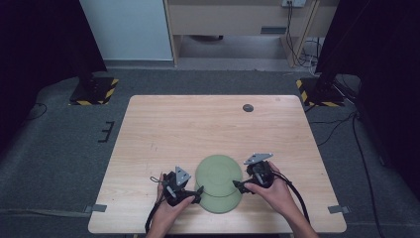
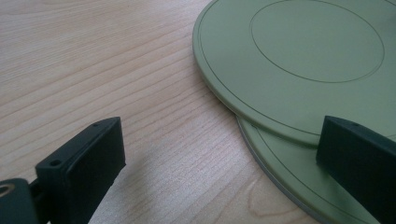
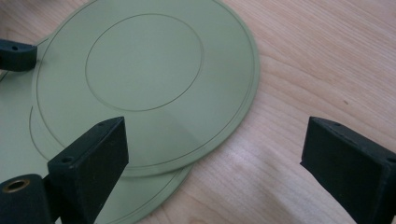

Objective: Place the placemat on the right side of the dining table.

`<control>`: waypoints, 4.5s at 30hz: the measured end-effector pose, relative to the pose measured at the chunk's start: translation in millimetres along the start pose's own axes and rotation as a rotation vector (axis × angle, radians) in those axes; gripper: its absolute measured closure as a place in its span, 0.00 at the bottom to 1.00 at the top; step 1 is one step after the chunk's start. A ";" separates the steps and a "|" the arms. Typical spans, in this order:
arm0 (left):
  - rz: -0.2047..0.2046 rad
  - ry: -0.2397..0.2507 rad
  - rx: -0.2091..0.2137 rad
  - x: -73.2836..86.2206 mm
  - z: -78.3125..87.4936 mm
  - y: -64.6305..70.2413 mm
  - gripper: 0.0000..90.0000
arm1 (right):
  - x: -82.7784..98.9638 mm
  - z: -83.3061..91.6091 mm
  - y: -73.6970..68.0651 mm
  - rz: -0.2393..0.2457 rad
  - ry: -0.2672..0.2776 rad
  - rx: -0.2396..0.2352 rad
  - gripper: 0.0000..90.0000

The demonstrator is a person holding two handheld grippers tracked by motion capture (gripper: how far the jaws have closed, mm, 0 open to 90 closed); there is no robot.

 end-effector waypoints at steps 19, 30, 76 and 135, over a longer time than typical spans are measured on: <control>-0.010 0.003 0.001 -0.1 0.4 0.9 0.01 | -38.1 -4.4 19.9 -0.004 -0.086 -0.041 0.14; -0.009 0.005 -0.003 -0.6 0.2 1.5 0.00 | -56.9 -23.3 24.4 -0.014 -0.121 -0.077 0.19; 0.006 -0.003 -0.014 0.2 0.3 2.0 0.00 | -79.1 -26.1 0.4 0.040 -0.124 -0.213 0.47; 0.025 -0.011 -0.020 2.6 2.6 -3.1 0.01 | -110.6 53.0 1.9 0.037 0.042 -0.213 0.96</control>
Point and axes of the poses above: each handheld gripper's, and its own axes: z roughly backward along the jaws, x roughly out of its underside, y roughly to its right, the point moved 7 cm from there along -z, roughly forward along the jaws, and after that the axes turned 13 degrees about -x, right-handed, at the moved point
